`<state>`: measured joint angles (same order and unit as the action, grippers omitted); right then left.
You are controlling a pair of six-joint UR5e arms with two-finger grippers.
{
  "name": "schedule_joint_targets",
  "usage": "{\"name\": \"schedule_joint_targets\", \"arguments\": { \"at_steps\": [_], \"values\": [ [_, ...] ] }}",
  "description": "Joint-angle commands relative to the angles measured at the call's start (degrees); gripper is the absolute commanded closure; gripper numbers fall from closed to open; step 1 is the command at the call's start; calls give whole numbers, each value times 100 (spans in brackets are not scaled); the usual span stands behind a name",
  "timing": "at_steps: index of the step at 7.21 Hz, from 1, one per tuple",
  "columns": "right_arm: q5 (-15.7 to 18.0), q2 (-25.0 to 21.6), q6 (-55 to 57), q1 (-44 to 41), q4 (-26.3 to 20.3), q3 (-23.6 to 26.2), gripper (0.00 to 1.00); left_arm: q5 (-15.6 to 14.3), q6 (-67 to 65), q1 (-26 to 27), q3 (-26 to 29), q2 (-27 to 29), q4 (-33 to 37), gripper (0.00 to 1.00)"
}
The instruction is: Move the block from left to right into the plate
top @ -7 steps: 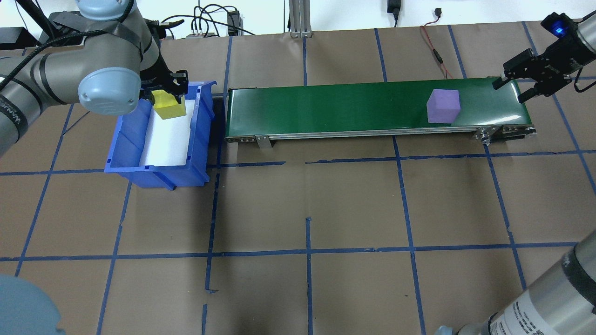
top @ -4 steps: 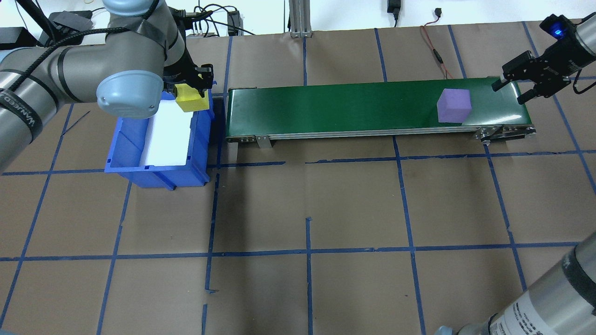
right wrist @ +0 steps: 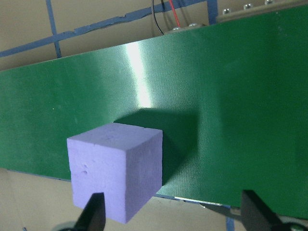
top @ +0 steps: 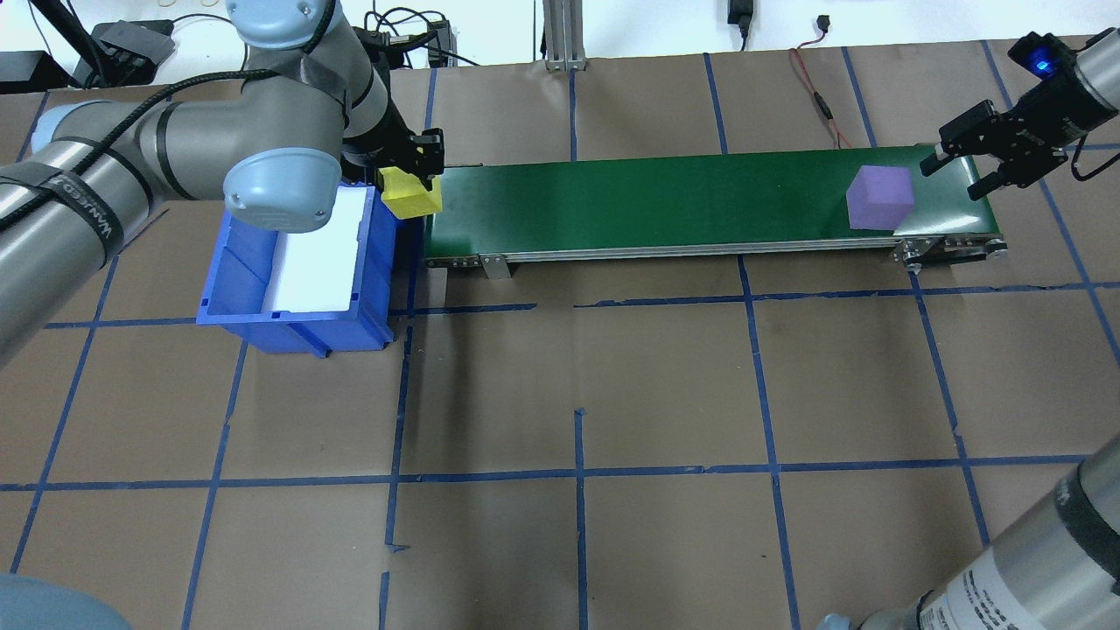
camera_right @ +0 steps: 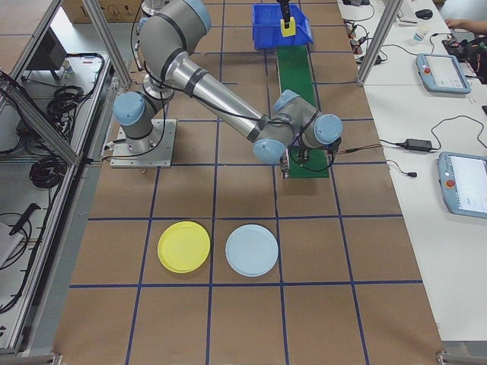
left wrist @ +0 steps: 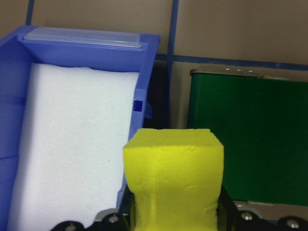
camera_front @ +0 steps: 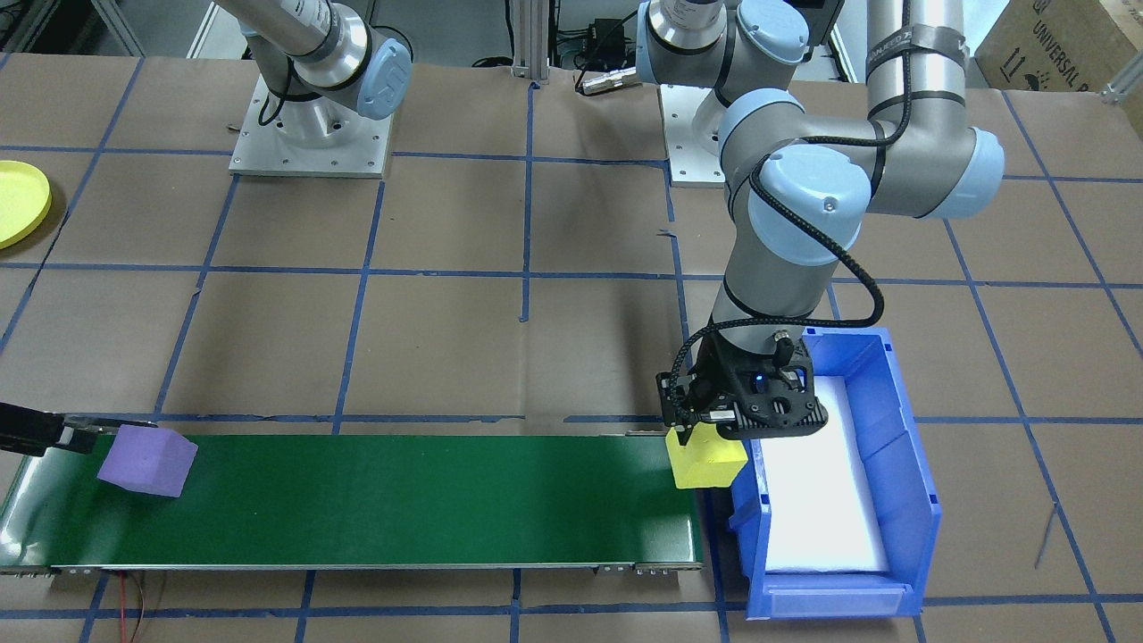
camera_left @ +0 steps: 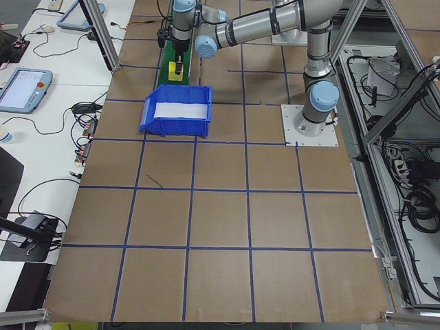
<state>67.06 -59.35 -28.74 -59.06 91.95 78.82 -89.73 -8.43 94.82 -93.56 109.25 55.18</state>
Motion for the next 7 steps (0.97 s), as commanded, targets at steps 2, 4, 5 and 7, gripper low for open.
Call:
{"name": "schedule_joint_targets", "arguments": {
  "at_steps": [2, 4, 5, 7],
  "values": [
    [17, 2, 0, -9, 69, 19, 1, 96, -1, 247, -13, 341, -498, 42],
    [35, 11, -9, -9, 78, 28, 1, 87, 43, 247, -5, 605, -744, 42],
    [166, -6, -17, -26, 95, 28, 1, 52, 61, 247, 22, 658, -754, 42],
    [167, 20, -18, -35, 166, 80, 1, -27, 9, 247, 31, 484, -684, 0]
  ]
}}
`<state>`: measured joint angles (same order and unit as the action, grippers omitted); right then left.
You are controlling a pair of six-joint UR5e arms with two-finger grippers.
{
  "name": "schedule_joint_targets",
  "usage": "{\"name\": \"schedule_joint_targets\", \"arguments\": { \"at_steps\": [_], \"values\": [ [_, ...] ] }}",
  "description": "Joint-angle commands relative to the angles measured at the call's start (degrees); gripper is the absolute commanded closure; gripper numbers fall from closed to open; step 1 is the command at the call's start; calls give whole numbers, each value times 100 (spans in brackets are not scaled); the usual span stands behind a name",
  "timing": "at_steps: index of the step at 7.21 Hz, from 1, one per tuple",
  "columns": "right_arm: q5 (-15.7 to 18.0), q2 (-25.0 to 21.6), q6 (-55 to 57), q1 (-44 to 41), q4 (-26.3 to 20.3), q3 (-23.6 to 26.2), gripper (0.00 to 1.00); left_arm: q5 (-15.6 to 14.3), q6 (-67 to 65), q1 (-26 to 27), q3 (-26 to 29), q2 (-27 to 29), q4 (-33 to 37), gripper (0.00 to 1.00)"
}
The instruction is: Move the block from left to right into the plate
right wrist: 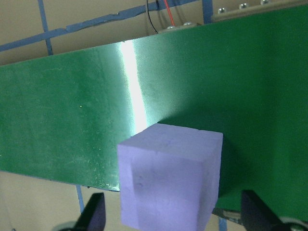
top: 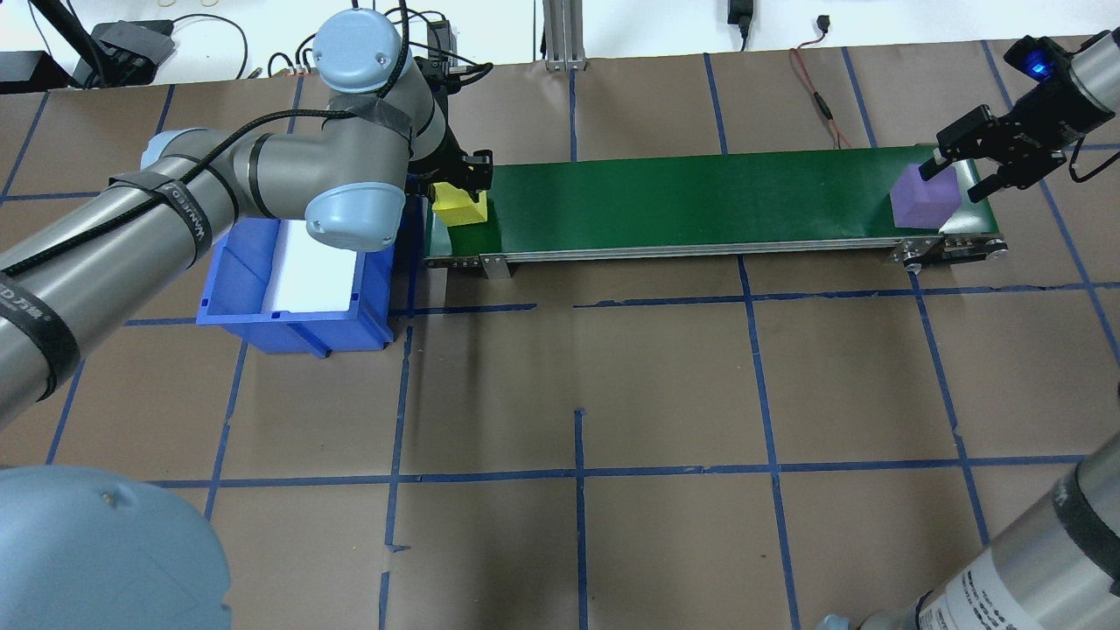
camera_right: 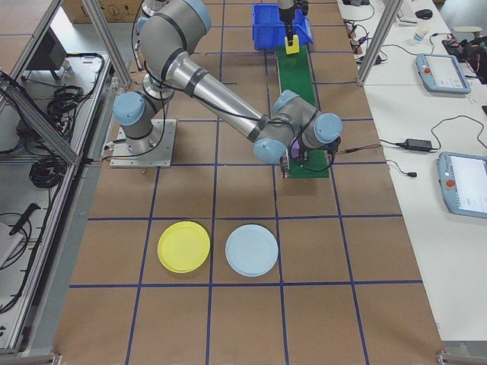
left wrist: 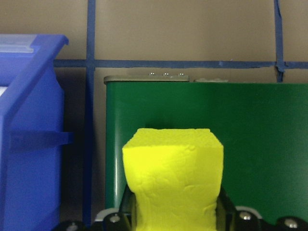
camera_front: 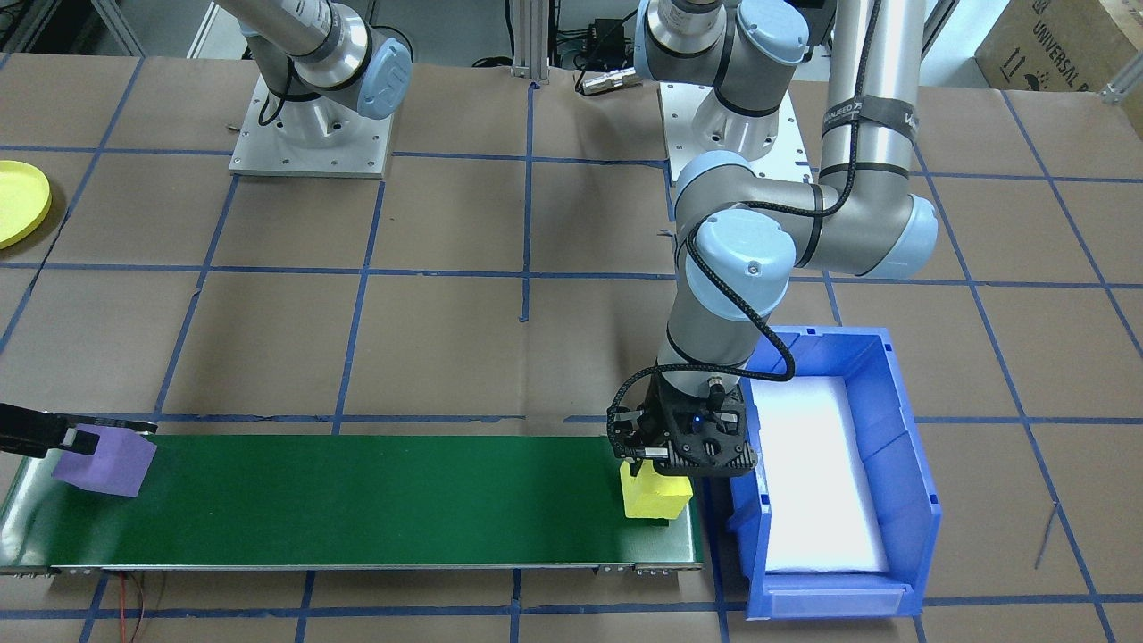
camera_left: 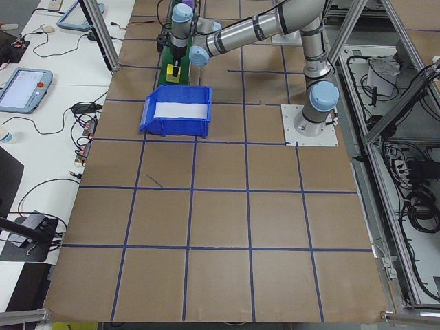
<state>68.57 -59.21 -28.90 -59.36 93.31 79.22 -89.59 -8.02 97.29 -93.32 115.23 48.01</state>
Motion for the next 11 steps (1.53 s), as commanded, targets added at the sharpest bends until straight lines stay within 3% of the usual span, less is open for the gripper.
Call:
{"name": "schedule_joint_targets", "arguments": {
  "at_steps": [1, 3, 4, 5, 7, 8, 10, 11],
  "values": [
    [16, 15, -1, -14, 142, 101, 1, -50, -33, 0, 7, -350, 155, 0],
    [16, 6, -1, -31, 283, 189, 1, -102, -24, -26, 33, -1288, 1372, 0],
    [42, 6, -1, -66, 449, 268, 5, -285, -33, -35, 24, -1745, 2005, 0],
    [155, 6, -1, -75, 582, 365, 18, -444, -33, -26, 33, -2211, 2707, 0],
    [323, -20, -1, -75, 697, 445, 59, -445, -41, 0, 42, -2758, 3406, 0],
    [419, -46, -1, -75, 671, 401, 68, -375, -50, 9, 50, -2795, 3434, 0],
    [839, -378, -10, -67, 592, 235, 68, -366, -50, -17, 85, -2795, 3391, 0],
    [894, -450, -80, -14, 426, 216, 68, -357, -59, -26, 86, -2778, 3356, 0]
  ]
}}
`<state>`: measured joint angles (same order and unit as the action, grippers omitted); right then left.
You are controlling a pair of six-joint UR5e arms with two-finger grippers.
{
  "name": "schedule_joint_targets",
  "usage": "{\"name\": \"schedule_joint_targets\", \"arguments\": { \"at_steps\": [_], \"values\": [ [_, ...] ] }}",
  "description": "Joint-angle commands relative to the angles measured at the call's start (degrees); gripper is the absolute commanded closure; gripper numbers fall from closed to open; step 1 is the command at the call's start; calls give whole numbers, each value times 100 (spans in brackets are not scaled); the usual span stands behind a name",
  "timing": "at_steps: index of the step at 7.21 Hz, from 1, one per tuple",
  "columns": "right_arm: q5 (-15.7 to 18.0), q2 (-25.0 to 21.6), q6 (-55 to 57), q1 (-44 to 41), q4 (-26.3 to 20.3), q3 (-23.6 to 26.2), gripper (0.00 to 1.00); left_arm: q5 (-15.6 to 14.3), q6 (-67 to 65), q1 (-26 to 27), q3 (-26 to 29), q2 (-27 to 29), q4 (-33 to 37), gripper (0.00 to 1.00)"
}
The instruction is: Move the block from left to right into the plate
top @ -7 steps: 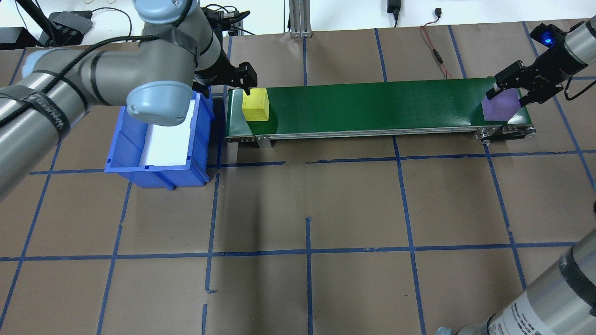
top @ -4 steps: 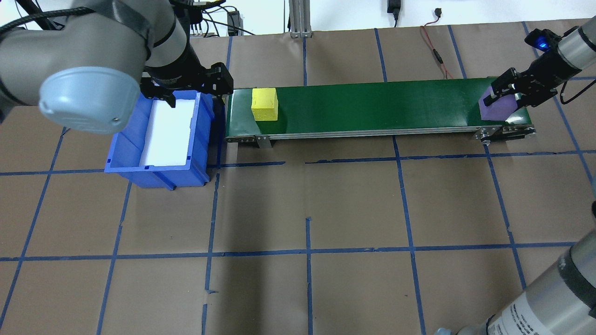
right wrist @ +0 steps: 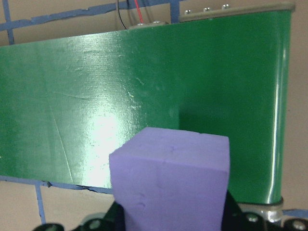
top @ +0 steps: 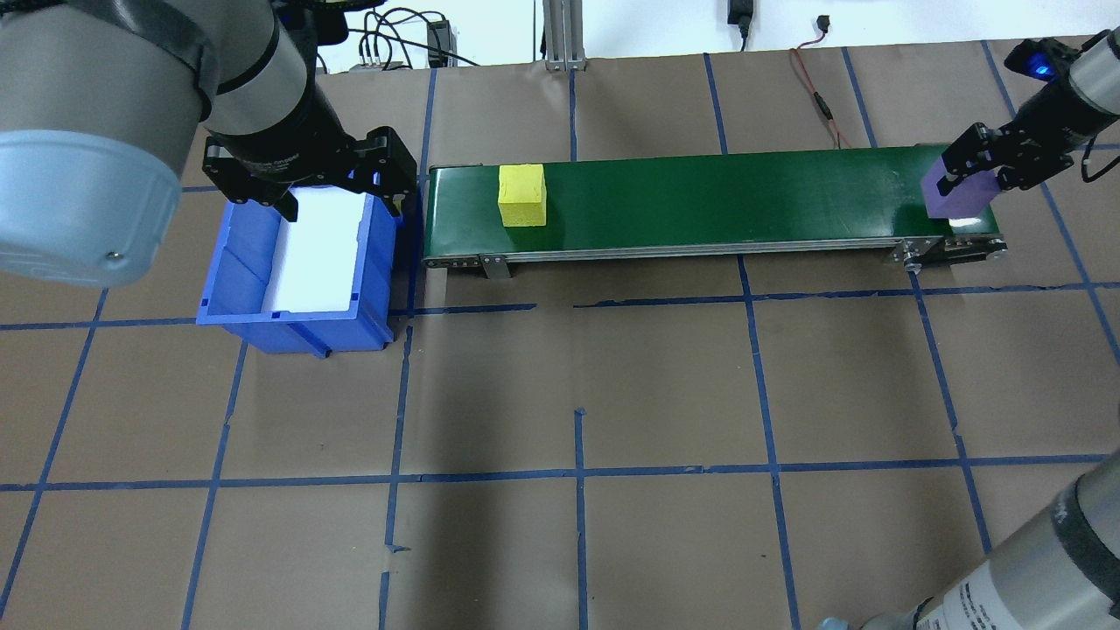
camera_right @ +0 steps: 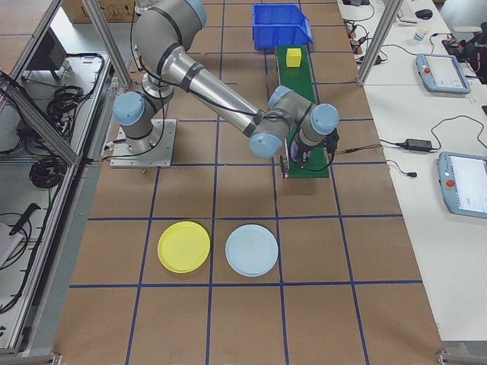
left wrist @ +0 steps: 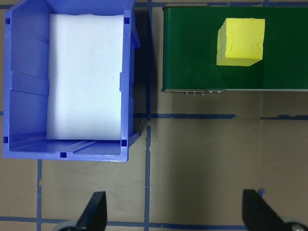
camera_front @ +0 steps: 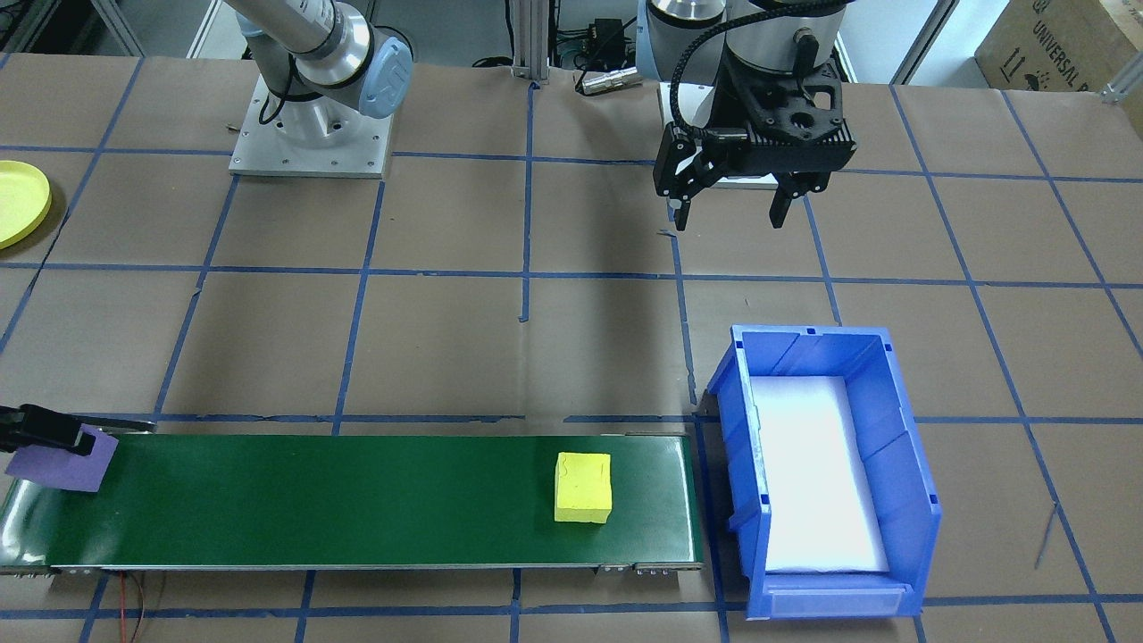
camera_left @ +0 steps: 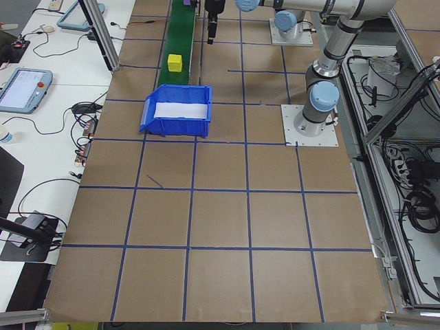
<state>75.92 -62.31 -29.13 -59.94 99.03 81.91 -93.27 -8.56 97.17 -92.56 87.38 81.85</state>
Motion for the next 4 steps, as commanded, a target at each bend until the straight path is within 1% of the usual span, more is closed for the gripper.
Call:
{"name": "schedule_joint_targets", "arguments": {
  "at_steps": [1, 2, 3, 4],
  "values": [
    [186, -158, -641, 288, -129, -35, 68, 10, -5, -13, 10, 7, -29, 0],
    [282, -167, -1108, 804, -94, -35, 68, 2, -5, -13, 10, 7, -29, 0],
    [327, -150, -1817, 1192, -68, 18, 67, 2, -5, -13, 1, -2, -20, 0],
    [458, -106, -2103, 1509, -7, 36, 67, 2, -14, -5, 10, 7, -20, 0]
  ]
}}
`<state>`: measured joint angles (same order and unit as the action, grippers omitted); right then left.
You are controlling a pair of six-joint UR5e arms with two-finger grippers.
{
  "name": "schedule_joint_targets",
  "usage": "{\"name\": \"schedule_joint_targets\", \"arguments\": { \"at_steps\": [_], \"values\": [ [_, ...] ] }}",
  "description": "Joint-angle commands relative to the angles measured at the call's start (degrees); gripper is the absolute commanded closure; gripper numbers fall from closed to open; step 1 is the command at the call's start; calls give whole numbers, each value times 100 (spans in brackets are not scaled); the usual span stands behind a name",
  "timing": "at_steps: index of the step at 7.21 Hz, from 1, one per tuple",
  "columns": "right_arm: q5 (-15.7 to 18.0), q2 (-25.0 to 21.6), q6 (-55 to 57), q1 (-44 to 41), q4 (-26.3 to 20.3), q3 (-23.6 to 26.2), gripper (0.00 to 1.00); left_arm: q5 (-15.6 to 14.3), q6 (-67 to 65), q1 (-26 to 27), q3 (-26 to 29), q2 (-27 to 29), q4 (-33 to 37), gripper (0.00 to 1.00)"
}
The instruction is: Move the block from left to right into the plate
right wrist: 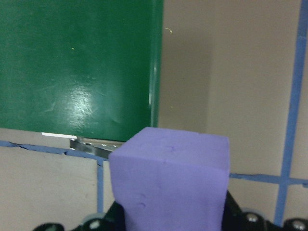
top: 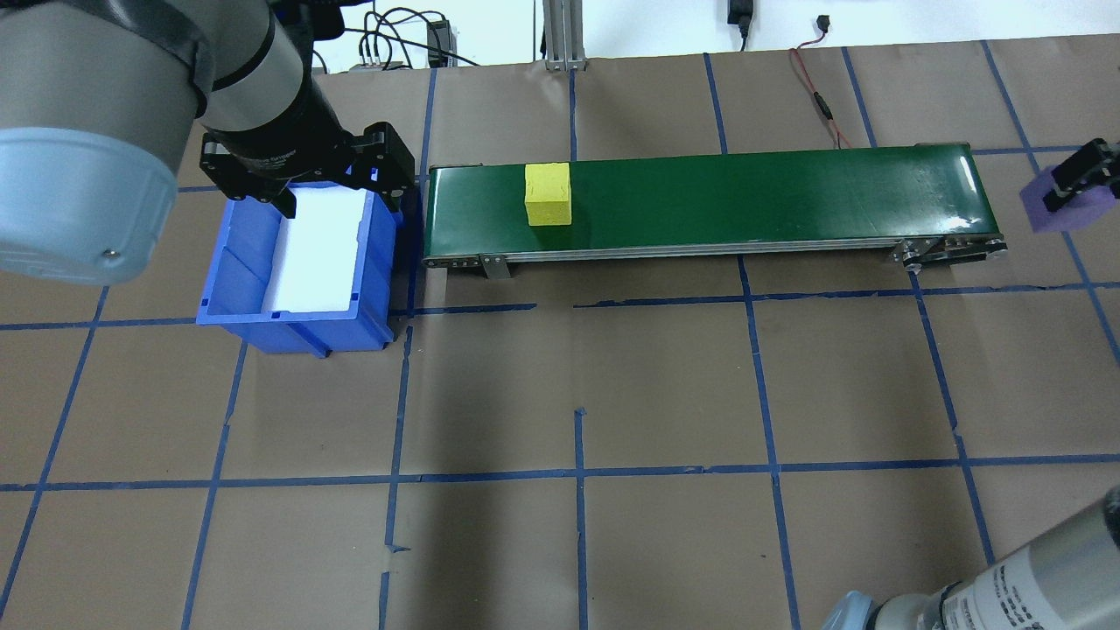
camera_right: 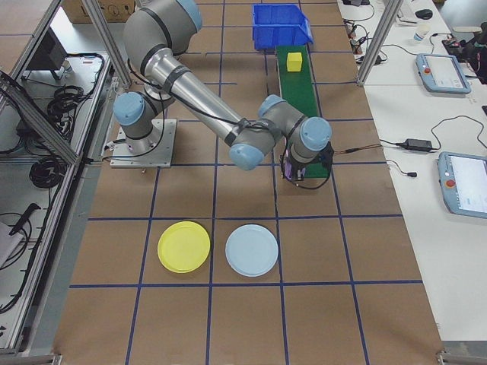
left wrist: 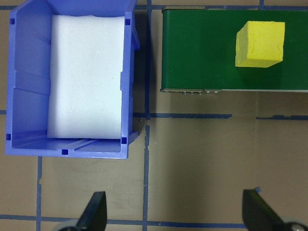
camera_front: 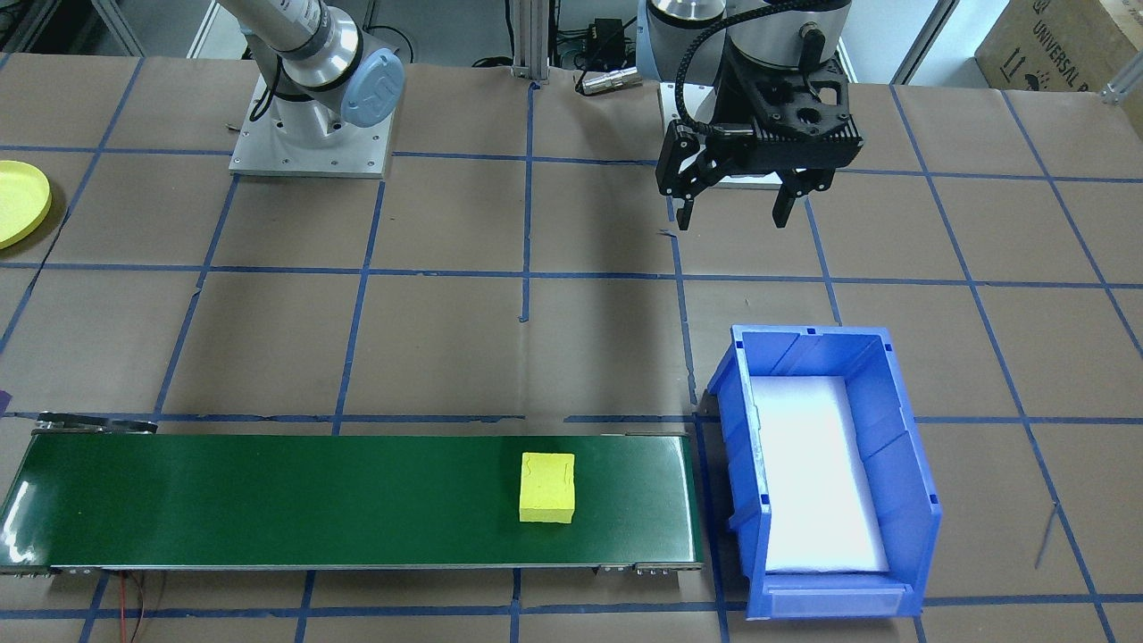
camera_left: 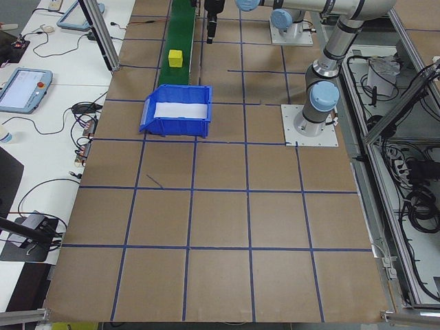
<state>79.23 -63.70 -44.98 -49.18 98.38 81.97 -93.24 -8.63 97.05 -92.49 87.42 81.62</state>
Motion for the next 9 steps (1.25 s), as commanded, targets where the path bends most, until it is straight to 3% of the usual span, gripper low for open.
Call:
{"name": "schedule_joint_targets", "arguments": {
  "at_steps": [1, 4, 7, 8, 9],
  "values": [
    [189, 94, -1016, 748, 67, 38, 67, -1, -7, 7, -6, 3, 3, 0],
    [145, 577, -2057, 1645, 690, 82, 67, 8, -94, 16, -6, 3, 20, 0],
    [163, 745, -2322, 1999, 708, 91, 65, -1, -95, 16, -6, 3, 29, 0],
    [163, 754, -2322, 2000, 717, 143, 59, -1, -95, 16, -6, 3, 29, 0],
    [163, 754, -2322, 2000, 839, 196, 35, -1, -103, 16, -6, 3, 29, 0]
  ]
}}
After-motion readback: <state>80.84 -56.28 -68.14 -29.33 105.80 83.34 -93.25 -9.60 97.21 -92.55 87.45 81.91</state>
